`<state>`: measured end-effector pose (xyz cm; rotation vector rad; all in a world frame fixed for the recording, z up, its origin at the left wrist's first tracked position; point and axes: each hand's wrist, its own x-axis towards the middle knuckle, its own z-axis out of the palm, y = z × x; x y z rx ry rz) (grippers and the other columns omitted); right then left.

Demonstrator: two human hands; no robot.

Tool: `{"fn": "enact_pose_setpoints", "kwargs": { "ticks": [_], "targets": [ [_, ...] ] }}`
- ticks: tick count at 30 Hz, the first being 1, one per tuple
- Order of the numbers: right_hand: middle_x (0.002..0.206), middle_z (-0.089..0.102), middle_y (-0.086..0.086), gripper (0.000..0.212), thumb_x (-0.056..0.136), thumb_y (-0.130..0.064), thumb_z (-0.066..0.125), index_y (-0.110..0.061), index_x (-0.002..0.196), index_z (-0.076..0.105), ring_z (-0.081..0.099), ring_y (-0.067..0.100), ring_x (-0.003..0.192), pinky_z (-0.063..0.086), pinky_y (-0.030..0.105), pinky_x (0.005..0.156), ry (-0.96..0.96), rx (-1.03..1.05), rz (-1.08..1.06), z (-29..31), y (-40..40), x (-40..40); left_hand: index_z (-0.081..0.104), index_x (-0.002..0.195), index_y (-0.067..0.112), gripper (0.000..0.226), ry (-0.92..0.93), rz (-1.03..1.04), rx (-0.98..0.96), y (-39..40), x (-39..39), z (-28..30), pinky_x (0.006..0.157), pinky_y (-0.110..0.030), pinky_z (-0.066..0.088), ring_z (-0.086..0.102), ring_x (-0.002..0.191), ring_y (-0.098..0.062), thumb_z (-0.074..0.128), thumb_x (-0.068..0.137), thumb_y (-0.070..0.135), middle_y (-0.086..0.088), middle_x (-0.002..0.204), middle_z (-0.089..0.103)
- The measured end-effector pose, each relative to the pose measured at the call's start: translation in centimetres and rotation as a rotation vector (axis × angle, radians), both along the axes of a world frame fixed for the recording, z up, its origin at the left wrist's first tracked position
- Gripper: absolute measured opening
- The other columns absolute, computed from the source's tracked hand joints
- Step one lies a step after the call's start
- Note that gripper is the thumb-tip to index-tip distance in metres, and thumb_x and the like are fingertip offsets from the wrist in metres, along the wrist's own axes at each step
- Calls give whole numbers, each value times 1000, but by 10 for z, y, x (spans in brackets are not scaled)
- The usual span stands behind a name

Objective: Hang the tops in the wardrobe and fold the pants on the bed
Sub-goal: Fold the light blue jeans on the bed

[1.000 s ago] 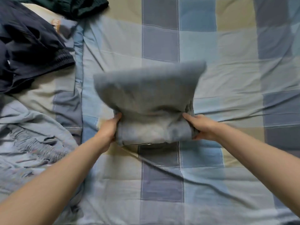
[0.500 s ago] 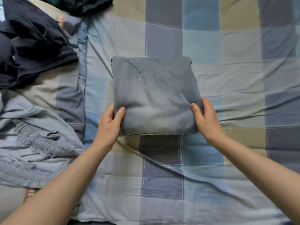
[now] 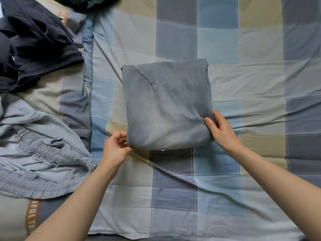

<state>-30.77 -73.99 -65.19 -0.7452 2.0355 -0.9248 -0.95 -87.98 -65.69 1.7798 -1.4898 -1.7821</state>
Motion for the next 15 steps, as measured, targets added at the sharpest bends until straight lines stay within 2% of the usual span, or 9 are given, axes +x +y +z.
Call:
{"fn": "enact_pose_setpoints", "kwargs": {
  "ticks": [2,4,6,8,9,12,13,15],
  "targets": [
    [90,62,-9,8,98,-19,52,-12,100,55,53,1,83,41,18,80,-106,100,27,-6,4,-4,62,81,10,42,-42,-64,106,8,9,-2,67,-19,52,63,71,-15,68,64,-28,0,69,70],
    [105,58,8,27,95,-23,55,-10,118,50,52,17,94,43,36,89,-217,228,-17,-8,3,-5,65,87,6,36,-128,-45,155,10,11,-8,65,-16,50,63,73,-18,60,73,-26,2,66,71],
    [121,48,15,55,89,-22,63,-19,137,36,49,21,104,41,39,99,-82,286,-113,-6,-5,-7,65,106,0,30,-201,142,117,-2,2,-11,55,-11,48,60,69,-16,48,86,-15,-1,75,70],
    [135,36,16,72,86,-26,61,-24,146,20,45,24,115,37,41,106,100,234,-140,-2,-19,-8,59,121,8,30,-141,254,116,-19,-18,-8,53,-17,48,60,67,-14,43,96,9,-6,94,68],
    [142,31,14,74,87,-34,58,-29,147,14,42,26,122,35,43,108,132,199,-110,0,-27,-6,58,123,14,32,-113,220,110,-26,-27,-7,58,-21,49,62,74,-13,42,96,22,-8,104,68],
    [151,29,11,73,88,-59,46,-37,146,7,38,31,132,32,45,107,180,227,1,-7,-45,6,50,133,22,51,-224,-4,-44,-35,-47,-13,95,-32,42,54,114,-15,45,93,53,0,129,59],
    [150,31,12,73,89,-62,44,-36,146,7,40,33,131,33,45,105,196,269,-5,-11,-49,10,46,137,22,59,-242,-15,-54,-36,-52,-14,103,-35,39,51,121,-17,45,92,60,1,134,56],
    [145,38,15,71,91,-61,39,-30,148,9,45,37,126,35,46,101,234,342,-79,-18,-55,16,42,139,21,69,-230,21,-42,-35,-59,-20,109,-41,37,51,126,-20,50,88,65,-1,138,54]
  ]
}}
